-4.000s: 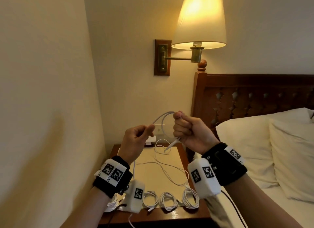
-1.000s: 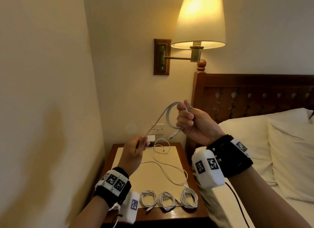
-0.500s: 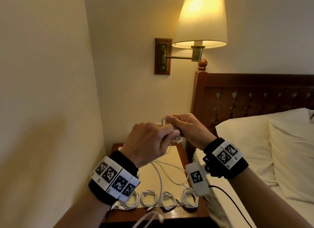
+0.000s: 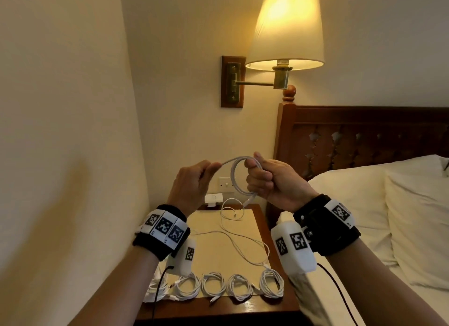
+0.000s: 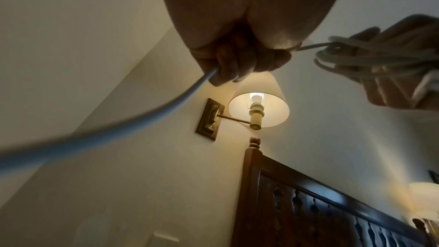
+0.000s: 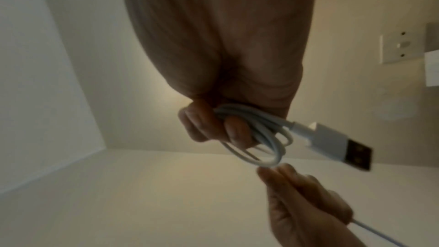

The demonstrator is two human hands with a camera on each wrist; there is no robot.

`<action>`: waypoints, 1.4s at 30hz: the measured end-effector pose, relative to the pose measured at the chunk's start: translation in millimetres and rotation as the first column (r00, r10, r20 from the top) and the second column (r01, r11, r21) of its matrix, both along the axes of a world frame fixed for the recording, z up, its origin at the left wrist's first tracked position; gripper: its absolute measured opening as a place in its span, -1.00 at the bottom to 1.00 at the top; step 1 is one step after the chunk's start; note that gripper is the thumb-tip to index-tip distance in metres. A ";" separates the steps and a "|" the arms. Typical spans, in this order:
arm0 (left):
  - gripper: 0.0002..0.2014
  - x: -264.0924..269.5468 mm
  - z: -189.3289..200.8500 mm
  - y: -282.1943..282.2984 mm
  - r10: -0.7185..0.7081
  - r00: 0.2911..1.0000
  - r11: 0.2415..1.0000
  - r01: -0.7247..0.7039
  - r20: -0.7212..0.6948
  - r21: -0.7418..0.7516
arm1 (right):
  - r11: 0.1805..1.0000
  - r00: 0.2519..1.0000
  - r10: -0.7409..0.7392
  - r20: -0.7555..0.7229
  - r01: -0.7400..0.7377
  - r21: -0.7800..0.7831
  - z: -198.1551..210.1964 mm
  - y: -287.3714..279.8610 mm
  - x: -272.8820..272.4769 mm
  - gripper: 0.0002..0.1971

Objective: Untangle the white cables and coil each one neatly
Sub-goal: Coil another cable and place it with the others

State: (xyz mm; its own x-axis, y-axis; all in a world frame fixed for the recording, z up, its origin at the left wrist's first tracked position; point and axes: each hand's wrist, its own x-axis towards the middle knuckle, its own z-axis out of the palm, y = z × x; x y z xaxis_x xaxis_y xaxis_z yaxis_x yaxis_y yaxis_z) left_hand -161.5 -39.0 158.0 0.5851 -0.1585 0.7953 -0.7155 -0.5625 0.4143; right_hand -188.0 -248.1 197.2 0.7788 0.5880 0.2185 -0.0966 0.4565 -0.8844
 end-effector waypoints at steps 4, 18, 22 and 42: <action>-0.68 4.3 -26.1 7.4 -0.021 0.997 0.999 0.017 -0.075 -0.049 | 0.987 0.996 0.040 -0.083 -0.027 0.160 0.0 -4.1 5.7 -0.66; -0.59 -62.1 5.8 -30.3 -0.133 0.988 0.807 0.154 -0.079 0.570 | 0.823 0.854 -0.311 0.416 0.461 -0.331 -5.1 0.0 14.1 -0.67; -0.65 -48.8 25.6 -22.4 -0.083 0.979 0.910 -0.001 0.185 0.414 | 0.761 0.826 -0.231 0.515 0.483 -0.434 -7.5 2.4 5.8 -0.60; -0.57 -32.4 24.3 -17.6 -0.484 0.578 0.864 0.199 -0.657 -0.462 | 0.868 0.960 -0.222 0.172 0.275 -0.413 4.9 21.9 7.0 -0.62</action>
State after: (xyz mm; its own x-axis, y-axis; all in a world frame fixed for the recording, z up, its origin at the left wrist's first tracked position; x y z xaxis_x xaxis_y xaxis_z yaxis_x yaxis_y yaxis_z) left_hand -193.9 -56.6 182.4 0.9361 -0.3121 0.1623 -0.1973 -0.0836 0.9768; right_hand -181.0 -226.1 202.1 0.8966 0.4343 0.0865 0.0839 0.0252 -0.9962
